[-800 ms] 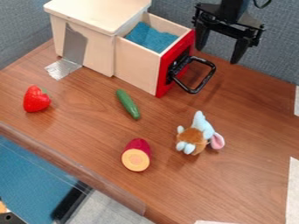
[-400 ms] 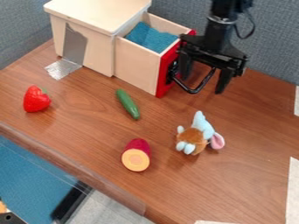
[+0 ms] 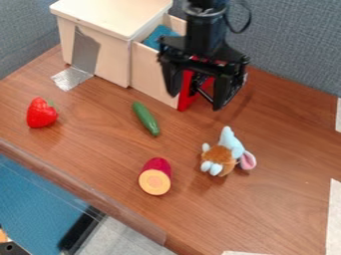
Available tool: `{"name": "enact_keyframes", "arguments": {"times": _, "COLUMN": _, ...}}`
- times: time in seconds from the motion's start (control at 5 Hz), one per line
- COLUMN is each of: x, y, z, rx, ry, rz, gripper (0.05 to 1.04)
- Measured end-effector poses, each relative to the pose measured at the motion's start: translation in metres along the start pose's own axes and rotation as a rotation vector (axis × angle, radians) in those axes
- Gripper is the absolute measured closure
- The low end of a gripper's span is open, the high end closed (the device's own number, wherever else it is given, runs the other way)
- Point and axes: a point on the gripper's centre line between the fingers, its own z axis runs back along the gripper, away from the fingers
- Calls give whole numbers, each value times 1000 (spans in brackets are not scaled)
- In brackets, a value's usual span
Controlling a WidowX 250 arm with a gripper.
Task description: Pick up the red object and place it above the drawer
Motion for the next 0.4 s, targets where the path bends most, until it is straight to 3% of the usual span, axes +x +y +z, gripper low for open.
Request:
{"name": "enact_keyframes", "arguments": {"times": 0.2, "x": -28, "y": 10, "z": -4, "rx": 4, "ry": 22, "rz": 3, "gripper": 82}}
{"name": "enact_keyframes", "arguments": {"times": 0.4, "x": -38, "y": 13, "z": -15, "rx": 26, "ry": 33, "rz": 3, "gripper": 82}}
